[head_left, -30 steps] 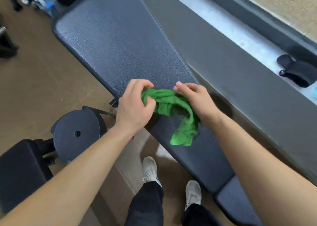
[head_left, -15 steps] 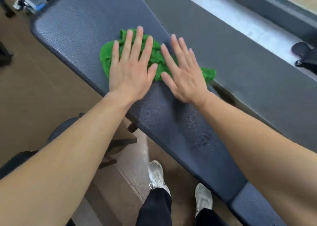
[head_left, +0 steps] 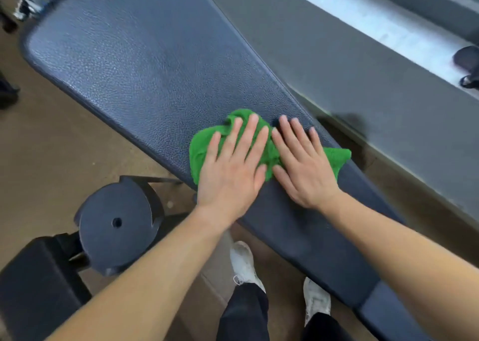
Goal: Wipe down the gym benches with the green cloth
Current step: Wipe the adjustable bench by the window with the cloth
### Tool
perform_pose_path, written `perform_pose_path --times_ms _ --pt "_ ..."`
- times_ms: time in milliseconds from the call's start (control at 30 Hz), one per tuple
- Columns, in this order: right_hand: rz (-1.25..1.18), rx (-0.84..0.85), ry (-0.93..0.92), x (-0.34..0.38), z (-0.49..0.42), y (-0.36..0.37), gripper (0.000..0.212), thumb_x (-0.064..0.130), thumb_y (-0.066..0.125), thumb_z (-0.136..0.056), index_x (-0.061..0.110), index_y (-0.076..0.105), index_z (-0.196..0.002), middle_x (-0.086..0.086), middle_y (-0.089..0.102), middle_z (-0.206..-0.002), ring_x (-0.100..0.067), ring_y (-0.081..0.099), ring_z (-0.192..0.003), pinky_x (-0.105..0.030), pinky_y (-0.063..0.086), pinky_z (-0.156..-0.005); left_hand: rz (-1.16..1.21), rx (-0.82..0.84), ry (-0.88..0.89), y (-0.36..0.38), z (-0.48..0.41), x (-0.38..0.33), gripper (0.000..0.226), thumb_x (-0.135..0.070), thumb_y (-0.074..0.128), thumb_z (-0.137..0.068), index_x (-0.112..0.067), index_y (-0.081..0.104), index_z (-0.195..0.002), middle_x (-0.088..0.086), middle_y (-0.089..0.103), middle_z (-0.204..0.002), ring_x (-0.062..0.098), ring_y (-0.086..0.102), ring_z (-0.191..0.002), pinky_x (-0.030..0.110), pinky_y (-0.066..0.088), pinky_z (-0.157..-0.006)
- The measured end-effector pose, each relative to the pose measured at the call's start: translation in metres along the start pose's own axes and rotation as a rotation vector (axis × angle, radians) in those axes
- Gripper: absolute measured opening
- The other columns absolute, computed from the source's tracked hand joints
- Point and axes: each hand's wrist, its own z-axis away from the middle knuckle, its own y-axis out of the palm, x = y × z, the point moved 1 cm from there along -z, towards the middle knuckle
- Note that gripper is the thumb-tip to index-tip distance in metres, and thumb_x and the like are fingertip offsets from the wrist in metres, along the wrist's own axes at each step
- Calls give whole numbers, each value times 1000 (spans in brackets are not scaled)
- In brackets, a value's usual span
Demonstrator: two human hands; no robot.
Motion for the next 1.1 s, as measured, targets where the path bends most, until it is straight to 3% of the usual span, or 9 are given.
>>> perform_pose_path --times_ms 167,333,467,567,700,800,967,1100 --pt "-68 -127 192 -24 -34 -12 54 38 38 -104 28 27 -156 -9 11 -166 -30 8 -153 -50 10 -121 0 -52 -122 -4 -48 -14 66 -45 34 -99 -26 11 -158 4 2 -167 28 5 -153 50 7 -120" --pt "-50 -65 142 -18 79 21 60 36 35 -102 21 18 -157 -8 8 -165 -33 8 -153 -54 16 -120 87 61 -32 23 31 -76 72 -45 40 -99 -23 7 -159 4 -7 -166 28 -2 -153 50 3 -120" --pt "-7 59 25 -15 160 44 63 39 27 -102 16 7 -158 -8 7 -165 -33 10 -152 -55 21 -118 97 160 34 50 105 -124 76 -43 48 -98 -18 10 -159 4 -5 -166 26 7 -152 47 5 -120" --pt "-25 7 21 -27 125 36 64 36 34 -100 12 15 -156 -10 11 -164 -32 10 -152 -52 15 -120 43 110 63 42 71 -107 74 -44 47 -98 -17 13 -158 4 4 -166 23 14 -150 46 8 -119" --pt "-92 -150 261 -50 42 7 60 31 38 -101 12 22 -156 -13 15 -164 -33 11 -152 -51 14 -121 26 -12 -23 20 -26 -85 67 -42 35 -99 -19 13 -158 4 6 -167 24 9 -152 47 8 -120" --pt "-100 -190 335 -48 47 9 59 28 40 -102 15 22 -156 -15 16 -164 -34 12 -152 -54 16 -120 45 -15 -41 24 -26 -97 66 -40 32 -101 -18 9 -159 5 4 -167 26 5 -153 47 7 -121" --pt "-99 -116 262 -15 147 49 67 28 46 -97 25 16 -157 -10 11 -164 -33 8 -152 -55 15 -120 50 123 120 51 73 -118 70 -41 37 -101 -19 4 -159 3 -5 -167 25 -2 -153 46 0 -121" --pt "-118 -40 357 32 217 76 75 35 44 -97 32 0 -157 -7 3 -165 -32 4 -153 -59 16 -118 -24 196 334 61 111 -114 70 -41 42 -98 -21 13 -159 4 2 -167 24 4 -153 46 2 -121"
